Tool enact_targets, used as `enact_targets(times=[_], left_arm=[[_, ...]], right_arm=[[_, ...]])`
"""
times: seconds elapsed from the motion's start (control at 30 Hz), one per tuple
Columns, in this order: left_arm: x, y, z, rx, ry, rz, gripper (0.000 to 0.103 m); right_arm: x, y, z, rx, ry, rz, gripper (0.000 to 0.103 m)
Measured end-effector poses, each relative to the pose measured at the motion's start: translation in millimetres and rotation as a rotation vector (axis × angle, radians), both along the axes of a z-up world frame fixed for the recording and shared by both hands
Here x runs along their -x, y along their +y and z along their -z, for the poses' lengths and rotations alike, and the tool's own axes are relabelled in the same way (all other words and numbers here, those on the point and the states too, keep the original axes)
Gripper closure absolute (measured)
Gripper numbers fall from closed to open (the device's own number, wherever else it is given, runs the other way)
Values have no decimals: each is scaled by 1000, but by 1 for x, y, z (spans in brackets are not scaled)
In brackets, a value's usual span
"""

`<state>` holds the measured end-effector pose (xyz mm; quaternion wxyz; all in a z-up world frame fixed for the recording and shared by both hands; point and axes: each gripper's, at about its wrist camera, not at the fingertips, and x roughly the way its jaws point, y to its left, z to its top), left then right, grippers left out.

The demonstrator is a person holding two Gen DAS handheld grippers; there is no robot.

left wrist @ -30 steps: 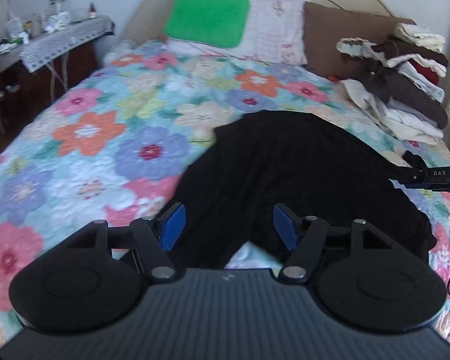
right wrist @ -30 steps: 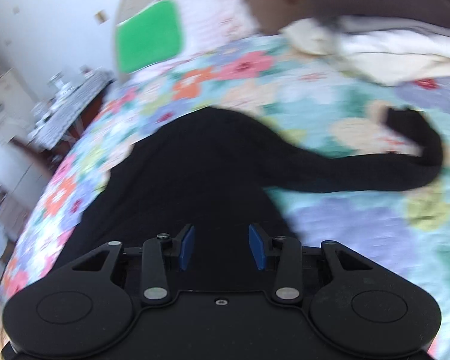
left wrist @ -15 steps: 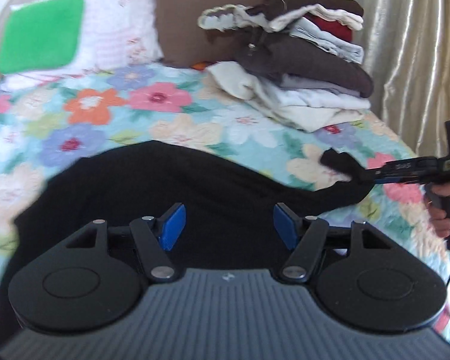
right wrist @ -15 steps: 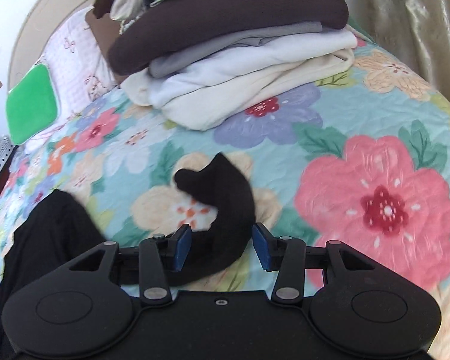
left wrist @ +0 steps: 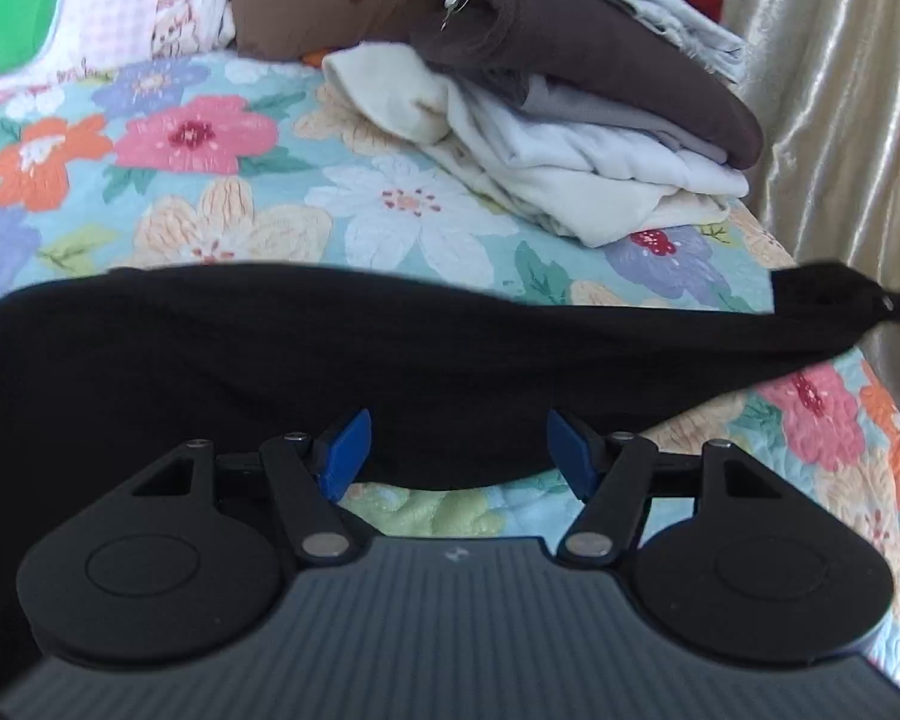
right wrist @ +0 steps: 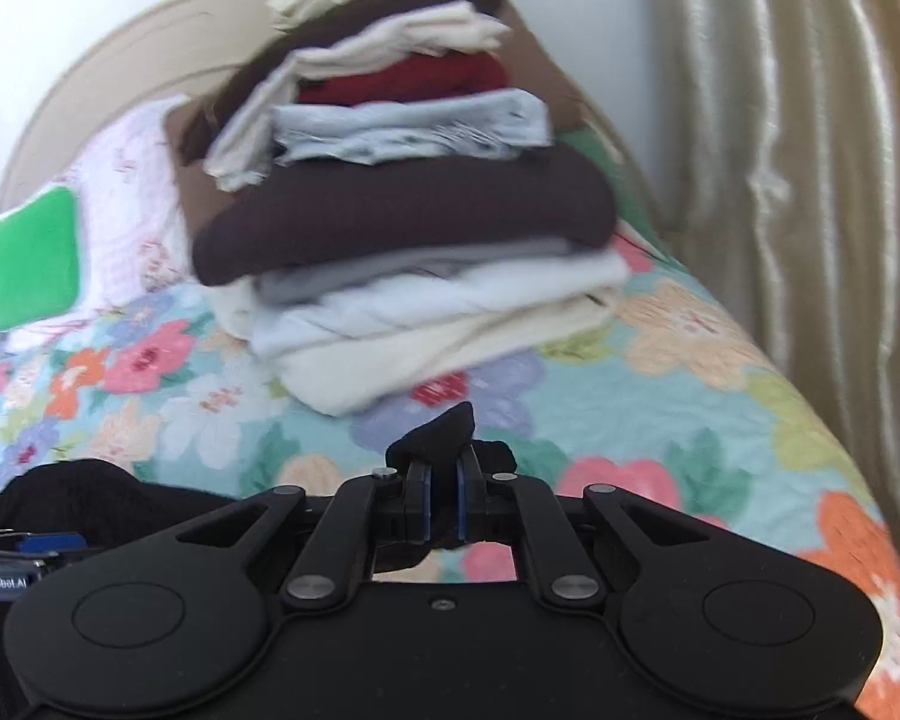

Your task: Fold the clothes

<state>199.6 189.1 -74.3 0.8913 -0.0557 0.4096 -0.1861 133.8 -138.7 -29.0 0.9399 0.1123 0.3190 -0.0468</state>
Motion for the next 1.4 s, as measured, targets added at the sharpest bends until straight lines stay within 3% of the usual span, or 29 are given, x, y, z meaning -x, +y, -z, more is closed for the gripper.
enact_targets(times=[0.17, 0.23, 0.33, 0.43, 0.5, 0.57, 0.63, 0.77, 0.8, 0.83, 0.87, 1.03, 1.13, 1.23, 1.4], left_arm=[[-18, -6, 7, 1, 22, 3, 38], [-25, -10, 8, -11, 31, 17, 38], [-36, -12, 9, 14, 46, 21, 38], [-47, -12, 10, 66, 63, 6, 34], [-57, -16, 16, 48, 84, -15, 32], [-65, -20, 21, 30, 103, -27, 32], [-69, -22, 25, 22, 110, -31, 32], [-69, -28, 27, -21, 113, -29, 32], [-69, -30, 27, -40, 116, -25, 32], [-67, -31, 26, -60, 118, -19, 32], [-65, -32, 24, -75, 118, -15, 32], [-52, -24, 13, -84, 71, -7, 32], [-49, -17, 12, -110, 45, -22, 32], [-50, -6, 13, -96, 44, -46, 32], [-49, 16, 3, -36, 1, -86, 32]], right_arm=[[-10, -29, 23, 4, 30, 84, 86], [-13, -42, 31, -45, 46, 94, 84], [-16, -58, 42, -133, 71, 95, 83], [-22, -60, 50, -156, 88, 66, 74], [-26, -56, 53, -166, 93, 15, 68], [-31, -48, 53, -133, 101, -56, 63], [-36, -35, 53, -36, 105, -113, 63], [-47, -19, 61, 42, 167, -216, 63], [-49, -15, 62, 77, 182, -229, 69], [-51, -10, 64, 111, 197, -241, 96], [-52, -8, 64, 134, 203, -240, 98], [-24, -38, 25, 22, 36, -30, 98], [4, -65, 0, -120, -94, 111, 98], [4, -81, -5, -201, -91, 175, 98], [-50, -73, 0, -83, 5, 186, 98]])
